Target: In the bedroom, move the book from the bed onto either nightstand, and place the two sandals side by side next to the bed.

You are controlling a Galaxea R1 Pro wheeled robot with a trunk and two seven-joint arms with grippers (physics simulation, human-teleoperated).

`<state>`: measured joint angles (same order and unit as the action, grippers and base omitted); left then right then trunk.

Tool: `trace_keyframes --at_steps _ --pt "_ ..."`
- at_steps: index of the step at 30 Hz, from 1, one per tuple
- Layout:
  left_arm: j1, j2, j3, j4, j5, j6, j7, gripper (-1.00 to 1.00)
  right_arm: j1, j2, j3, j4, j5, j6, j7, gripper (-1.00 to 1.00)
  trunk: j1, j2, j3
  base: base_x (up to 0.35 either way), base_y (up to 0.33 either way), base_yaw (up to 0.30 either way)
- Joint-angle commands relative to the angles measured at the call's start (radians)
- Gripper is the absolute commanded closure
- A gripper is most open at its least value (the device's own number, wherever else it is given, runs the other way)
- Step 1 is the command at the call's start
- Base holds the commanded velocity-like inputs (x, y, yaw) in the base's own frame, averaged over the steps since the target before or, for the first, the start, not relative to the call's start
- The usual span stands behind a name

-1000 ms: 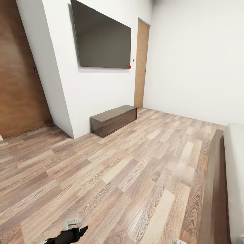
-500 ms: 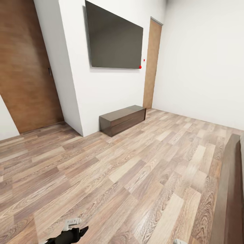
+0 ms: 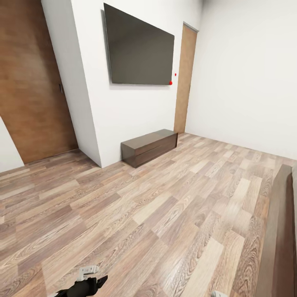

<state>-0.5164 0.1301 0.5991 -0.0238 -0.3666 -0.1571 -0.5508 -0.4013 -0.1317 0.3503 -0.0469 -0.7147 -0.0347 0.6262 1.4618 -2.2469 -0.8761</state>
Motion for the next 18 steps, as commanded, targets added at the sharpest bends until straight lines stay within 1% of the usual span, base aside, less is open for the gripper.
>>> trace_keyframes --at_steps 1,18 --pt "-0.001 0.000 0.007 0.001 -0.011 -0.006 -0.001 -1.00 -0.001 0.000 0.009 0.001 -0.006 -0.004 0.003 -1.00 -0.004 0.007 0.002 0.000 0.000 0.000" --pt "-0.001 -0.006 0.007 0.001 -0.011 -0.004 -0.001 -1.00 -0.001 -0.002 0.007 0.001 -0.008 -0.004 0.003 -1.00 -0.069 0.126 0.056 0.000 0.000 0.000"
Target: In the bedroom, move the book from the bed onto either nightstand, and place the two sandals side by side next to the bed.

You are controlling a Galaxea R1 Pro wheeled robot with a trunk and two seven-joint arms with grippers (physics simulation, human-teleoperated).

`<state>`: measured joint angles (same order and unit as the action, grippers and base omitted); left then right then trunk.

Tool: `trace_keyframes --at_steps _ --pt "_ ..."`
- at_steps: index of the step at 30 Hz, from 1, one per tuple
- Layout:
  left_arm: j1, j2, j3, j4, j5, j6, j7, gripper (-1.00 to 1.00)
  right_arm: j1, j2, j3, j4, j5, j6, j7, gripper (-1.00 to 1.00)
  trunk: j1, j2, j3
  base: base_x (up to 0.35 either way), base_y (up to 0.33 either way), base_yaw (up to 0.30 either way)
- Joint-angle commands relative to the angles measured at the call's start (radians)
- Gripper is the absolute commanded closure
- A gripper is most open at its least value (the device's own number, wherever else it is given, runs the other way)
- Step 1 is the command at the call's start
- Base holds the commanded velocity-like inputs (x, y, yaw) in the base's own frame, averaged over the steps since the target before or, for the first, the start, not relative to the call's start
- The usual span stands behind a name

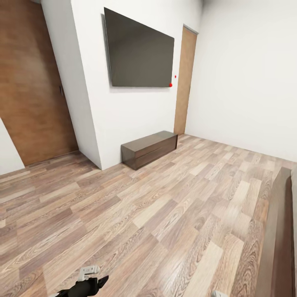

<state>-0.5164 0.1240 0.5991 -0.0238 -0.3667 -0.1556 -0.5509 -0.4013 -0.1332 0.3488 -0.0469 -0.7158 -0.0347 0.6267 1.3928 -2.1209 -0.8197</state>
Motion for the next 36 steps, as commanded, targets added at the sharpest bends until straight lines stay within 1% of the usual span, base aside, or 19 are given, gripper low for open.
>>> trace_keyframes --at_steps 1,36 --pt "-0.001 0.000 0.007 0.001 -0.011 -0.006 -0.001 -1.00 -0.001 0.000 0.009 0.001 -0.006 -0.004 0.003 -1.00 -0.004 0.007 0.002 0.000 0.000 0.000" --pt "-0.001 0.000 0.007 0.001 -0.011 -0.004 -0.001 -1.00 -0.001 0.000 0.008 0.001 -0.006 -0.004 0.002 -1.00 -0.138 0.252 0.112 0.000 0.000 0.000"
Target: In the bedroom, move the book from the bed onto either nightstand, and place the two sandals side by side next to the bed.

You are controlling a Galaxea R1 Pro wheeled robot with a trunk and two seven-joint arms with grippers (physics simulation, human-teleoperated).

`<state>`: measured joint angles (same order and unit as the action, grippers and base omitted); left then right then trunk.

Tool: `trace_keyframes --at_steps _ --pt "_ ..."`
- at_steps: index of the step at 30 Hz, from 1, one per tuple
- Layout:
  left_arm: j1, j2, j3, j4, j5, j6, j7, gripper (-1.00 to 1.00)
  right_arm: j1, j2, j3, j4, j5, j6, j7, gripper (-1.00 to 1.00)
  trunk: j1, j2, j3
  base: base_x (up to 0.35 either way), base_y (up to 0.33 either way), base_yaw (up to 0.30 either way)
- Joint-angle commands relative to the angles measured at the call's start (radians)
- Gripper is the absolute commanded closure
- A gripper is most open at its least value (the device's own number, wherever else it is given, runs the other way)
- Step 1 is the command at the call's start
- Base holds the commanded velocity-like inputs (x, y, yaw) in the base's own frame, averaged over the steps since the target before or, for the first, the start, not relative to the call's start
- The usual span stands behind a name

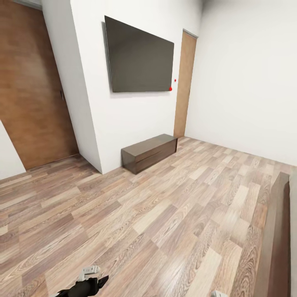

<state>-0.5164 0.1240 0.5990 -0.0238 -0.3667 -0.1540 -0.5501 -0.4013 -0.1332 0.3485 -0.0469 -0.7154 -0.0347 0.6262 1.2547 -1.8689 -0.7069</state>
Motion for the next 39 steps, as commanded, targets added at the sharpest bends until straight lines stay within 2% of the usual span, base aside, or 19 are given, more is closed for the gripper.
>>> trace_keyframes --at_steps 1,11,39 --pt "-0.001 0.000 0.007 0.001 -0.011 -0.006 -0.001 -1.00 -0.001 0.000 0.008 0.001 -0.007 -0.004 0.003 -1.00 -0.004 0.007 0.002 0.000 0.000 0.000" --pt "-0.001 0.000 0.007 0.001 -0.011 -0.006 -0.001 -1.00 -0.001 -0.008 0.007 0.001 -0.007 -0.004 0.003 -1.00 -0.042 0.077 0.034 0.000 0.000 0.000" --pt "-0.001 0.000 0.007 0.001 -0.011 -0.006 -0.001 -1.00 -0.001 -0.008 0.007 0.001 -0.007 -0.004 0.003 -1.00 -0.150 0.273 0.121 0.000 0.000 0.000"
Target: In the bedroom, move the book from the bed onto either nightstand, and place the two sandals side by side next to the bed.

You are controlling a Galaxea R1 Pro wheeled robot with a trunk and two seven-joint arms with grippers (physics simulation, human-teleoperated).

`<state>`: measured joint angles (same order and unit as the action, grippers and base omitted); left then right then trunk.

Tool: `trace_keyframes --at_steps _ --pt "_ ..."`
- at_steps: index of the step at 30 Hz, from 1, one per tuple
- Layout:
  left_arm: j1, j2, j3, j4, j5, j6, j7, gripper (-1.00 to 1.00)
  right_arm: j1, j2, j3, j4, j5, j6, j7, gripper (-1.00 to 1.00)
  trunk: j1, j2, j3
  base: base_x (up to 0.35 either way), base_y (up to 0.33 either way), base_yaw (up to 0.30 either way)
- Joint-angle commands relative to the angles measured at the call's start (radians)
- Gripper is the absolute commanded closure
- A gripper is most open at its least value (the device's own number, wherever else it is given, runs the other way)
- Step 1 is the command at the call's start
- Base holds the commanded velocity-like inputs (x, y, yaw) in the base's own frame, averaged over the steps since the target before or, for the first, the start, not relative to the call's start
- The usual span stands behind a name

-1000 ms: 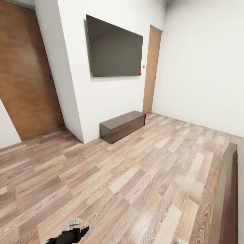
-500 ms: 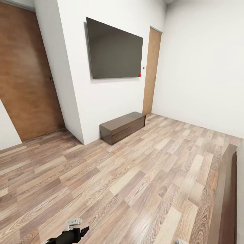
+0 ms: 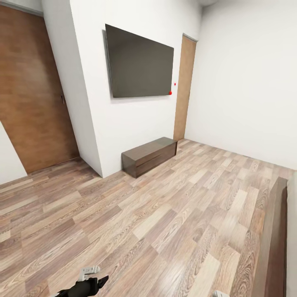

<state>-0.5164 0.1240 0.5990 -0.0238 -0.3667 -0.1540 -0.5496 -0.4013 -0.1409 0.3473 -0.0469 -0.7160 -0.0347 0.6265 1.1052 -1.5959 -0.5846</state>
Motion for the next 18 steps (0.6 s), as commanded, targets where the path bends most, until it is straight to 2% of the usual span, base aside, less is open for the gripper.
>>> trace_keyframes --at_steps 1,8,18 --pt "-0.001 0.000 0.007 0.001 -0.011 -0.006 -0.002 -1.00 -0.001 0.000 0.009 0.001 -0.006 -0.004 0.003 -1.00 -0.004 0.007 0.002 0.000 0.000 0.000" --pt "-0.001 0.000 0.007 0.001 -0.011 -0.006 -0.003 -1.00 -0.001 0.001 0.009 0.001 -0.006 -0.004 0.003 -1.00 -0.031 0.056 0.024 0.000 0.000 0.000" --pt "-0.001 0.001 0.008 0.001 -0.010 -0.010 -0.004 -1.00 -0.001 0.001 0.009 0.001 -0.006 -0.004 0.002 -1.00 -0.031 0.056 0.024 0.017 0.000 0.000"
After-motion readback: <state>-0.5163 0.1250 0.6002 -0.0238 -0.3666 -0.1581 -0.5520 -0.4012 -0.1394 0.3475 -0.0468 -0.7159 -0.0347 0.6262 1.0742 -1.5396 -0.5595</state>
